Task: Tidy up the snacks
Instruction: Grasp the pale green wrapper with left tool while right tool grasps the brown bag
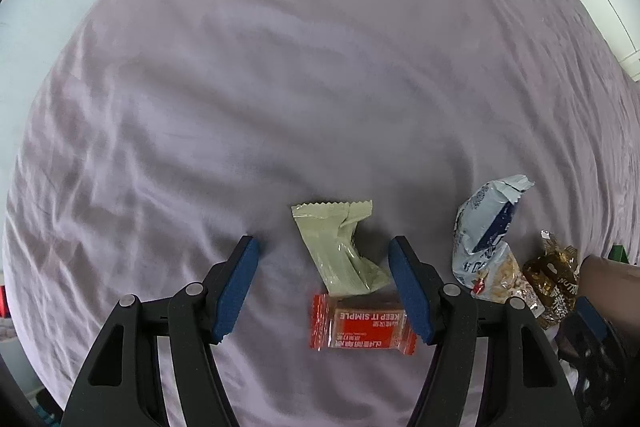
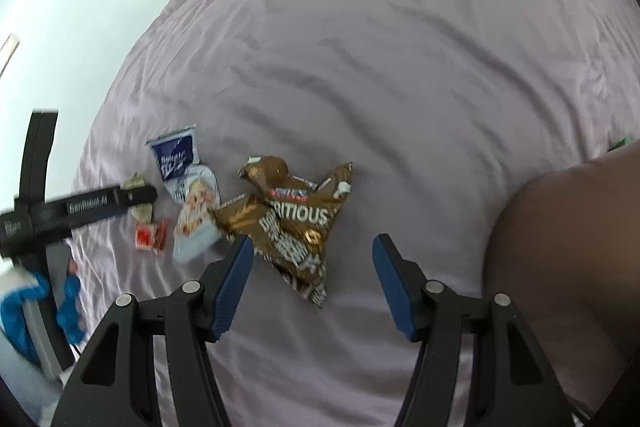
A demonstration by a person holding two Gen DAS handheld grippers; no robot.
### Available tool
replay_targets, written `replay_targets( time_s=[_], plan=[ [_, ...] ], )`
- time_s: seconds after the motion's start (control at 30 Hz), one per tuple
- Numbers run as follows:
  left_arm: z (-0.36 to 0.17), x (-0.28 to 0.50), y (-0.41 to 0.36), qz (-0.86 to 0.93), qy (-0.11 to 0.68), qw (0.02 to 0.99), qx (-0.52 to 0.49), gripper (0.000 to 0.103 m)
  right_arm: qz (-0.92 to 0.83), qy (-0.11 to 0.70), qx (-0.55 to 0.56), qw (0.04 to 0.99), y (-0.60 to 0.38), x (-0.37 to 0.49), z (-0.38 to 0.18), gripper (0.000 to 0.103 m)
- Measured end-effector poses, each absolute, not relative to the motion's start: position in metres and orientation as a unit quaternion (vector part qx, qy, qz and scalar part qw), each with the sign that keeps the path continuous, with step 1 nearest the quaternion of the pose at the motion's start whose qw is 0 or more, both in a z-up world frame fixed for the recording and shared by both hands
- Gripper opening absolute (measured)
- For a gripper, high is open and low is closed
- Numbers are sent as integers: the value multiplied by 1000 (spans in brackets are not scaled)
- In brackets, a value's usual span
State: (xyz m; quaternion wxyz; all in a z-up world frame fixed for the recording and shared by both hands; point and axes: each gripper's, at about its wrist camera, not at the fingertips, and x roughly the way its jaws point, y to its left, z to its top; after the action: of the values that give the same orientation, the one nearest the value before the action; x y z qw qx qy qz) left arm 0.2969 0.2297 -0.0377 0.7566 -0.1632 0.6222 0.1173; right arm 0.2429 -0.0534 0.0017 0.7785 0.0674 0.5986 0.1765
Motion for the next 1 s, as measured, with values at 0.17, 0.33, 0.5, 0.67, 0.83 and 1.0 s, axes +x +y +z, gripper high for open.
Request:
replay_targets(
  time_s=[0.17,0.33,0.5,0.67,0.83,1.0],
  plan=[
    [-50,311,229,109,628,755,-152,61,165,610,100,768,-51,253,-15,37],
    [-61,316,225,102,627,760,-137,61,168,614,92,765,-38,259,-21,29],
    [-61,313,219,95,626,762,-131,53,180,617,72,763,-20,264,-23,19],
    [-62,316,227,93,626,765,-119,26,183,618,49,763,-12,264,-27,0],
    [-64,322,239,87,622,769,-122,17,197,613,54,763,-17,262,-26,0],
    [-63,321,246,77,616,774,-124,16,206,608,55,765,-23,259,-21,0]
  ],
)
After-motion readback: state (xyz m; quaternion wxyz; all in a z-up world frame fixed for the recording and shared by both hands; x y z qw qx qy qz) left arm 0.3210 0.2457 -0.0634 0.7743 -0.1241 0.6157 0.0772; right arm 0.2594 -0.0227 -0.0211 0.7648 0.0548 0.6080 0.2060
